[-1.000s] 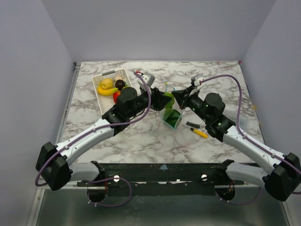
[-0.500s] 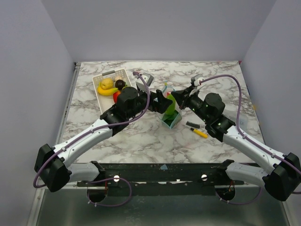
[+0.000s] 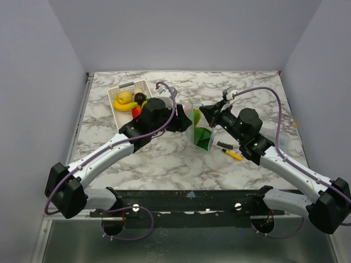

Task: Place the food in the zip-top bag and seal the zipper
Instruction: Place the fake vegetable in the zipper food storage bag, then move the bin to the center of the board.

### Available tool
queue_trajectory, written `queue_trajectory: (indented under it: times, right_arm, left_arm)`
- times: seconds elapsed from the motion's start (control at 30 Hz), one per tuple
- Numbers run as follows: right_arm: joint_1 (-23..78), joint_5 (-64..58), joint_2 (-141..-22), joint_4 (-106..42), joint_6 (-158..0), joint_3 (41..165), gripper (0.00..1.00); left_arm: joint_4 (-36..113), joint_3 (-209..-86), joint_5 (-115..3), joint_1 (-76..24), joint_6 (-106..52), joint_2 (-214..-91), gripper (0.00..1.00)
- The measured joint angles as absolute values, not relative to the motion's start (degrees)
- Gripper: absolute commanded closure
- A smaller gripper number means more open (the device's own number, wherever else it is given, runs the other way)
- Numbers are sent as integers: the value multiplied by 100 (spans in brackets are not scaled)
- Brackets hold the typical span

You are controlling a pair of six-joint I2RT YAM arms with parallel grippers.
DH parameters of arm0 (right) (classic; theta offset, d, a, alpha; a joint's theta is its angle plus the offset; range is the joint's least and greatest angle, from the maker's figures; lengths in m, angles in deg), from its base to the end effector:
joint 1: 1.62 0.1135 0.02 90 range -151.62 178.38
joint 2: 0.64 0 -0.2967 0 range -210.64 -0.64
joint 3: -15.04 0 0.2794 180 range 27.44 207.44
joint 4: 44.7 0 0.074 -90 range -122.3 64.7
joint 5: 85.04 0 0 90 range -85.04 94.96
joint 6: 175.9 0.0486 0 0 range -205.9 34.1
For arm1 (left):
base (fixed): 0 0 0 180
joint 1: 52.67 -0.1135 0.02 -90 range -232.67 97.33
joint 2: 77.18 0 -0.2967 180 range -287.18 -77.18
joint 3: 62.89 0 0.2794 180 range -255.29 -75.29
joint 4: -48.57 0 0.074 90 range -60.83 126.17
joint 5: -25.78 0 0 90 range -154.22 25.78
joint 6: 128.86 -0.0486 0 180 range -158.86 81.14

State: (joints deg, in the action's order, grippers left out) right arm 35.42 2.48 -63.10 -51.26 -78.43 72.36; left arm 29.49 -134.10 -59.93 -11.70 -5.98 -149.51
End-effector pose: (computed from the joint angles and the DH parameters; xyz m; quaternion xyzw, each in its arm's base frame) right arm 0.2251 0.1725 0.3546 -0.1931 0.6711 0.2850 0.6566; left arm 0.2424 -0.2153 0.3485 0.0792 0.8160 -0.3680 0.4386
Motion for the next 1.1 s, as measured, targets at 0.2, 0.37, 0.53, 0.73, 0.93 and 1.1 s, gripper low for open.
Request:
queue_trajectory:
  times: [0.2, 0.37, 0.53, 0.73, 0.93, 1.1]
  right_arm:
    - [3542, 248, -6310, -5128, -7843, 7236, 99]
    - [3542, 252, -6314, -5128, -7846, 7236, 99]
    - [3542, 304, -6290, -5155, -7846, 7201, 100]
    - [3542, 484, -6188, -5196, -7846, 7103, 99]
    - [3542, 599, -6111, -5214, -7846, 7037, 99]
    - [3542, 615, -6111, -5218, -7843, 7037, 100]
  left_arm:
    - [2700, -13764, -5092, -1168, -482, -15367, 68]
    - [2643, -14277, -4808, -1170, -366, -15358, 71]
    - [2324, -14682, -4657, -1341, -135, -15430, 23]
    - [2453, -13716, -4694, -1599, -104, -14897, 9]
    - [2320, -13195, -5346, -2130, -56, -14158, 7]
    - [2114, -13152, -5698, -2941, 66, -14189, 2]
